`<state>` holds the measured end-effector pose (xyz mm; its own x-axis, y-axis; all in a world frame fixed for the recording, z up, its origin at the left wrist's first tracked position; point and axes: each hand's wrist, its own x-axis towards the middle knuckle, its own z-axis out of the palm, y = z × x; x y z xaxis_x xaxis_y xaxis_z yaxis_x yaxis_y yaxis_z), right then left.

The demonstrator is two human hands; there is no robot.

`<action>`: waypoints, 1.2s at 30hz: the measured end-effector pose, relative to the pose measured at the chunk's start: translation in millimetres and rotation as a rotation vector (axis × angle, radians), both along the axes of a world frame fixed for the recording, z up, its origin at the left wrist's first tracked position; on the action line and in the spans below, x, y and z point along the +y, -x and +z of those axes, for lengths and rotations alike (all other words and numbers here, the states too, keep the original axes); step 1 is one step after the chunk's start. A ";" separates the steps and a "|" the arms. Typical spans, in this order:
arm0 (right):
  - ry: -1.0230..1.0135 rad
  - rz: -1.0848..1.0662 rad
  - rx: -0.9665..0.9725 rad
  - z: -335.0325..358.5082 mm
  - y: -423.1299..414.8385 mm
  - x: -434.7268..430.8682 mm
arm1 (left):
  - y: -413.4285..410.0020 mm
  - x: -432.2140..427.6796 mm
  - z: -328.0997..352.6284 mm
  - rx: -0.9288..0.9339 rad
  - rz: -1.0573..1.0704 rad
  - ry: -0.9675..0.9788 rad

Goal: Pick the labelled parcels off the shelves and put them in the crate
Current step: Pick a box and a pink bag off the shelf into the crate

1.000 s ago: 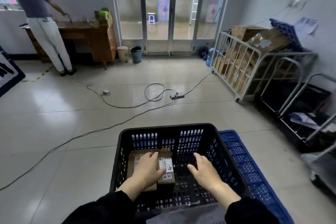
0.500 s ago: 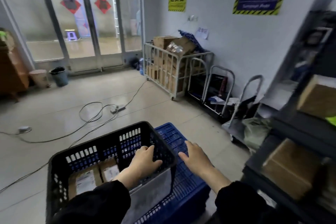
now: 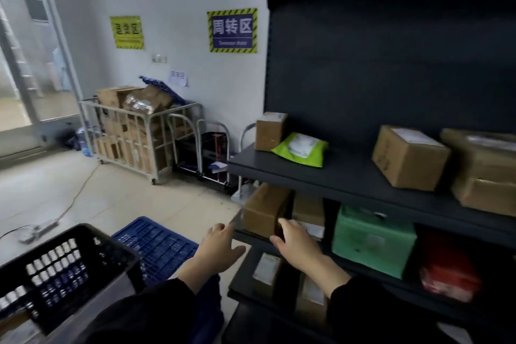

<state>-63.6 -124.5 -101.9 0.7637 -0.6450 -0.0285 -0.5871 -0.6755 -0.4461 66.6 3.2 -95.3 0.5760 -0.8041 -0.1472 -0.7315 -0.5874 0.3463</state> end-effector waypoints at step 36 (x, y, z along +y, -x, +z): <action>0.149 -0.982 0.014 49.1 571.8 -159.2 | 520.4 -324.7 51.1 0.022 -0.930 0.231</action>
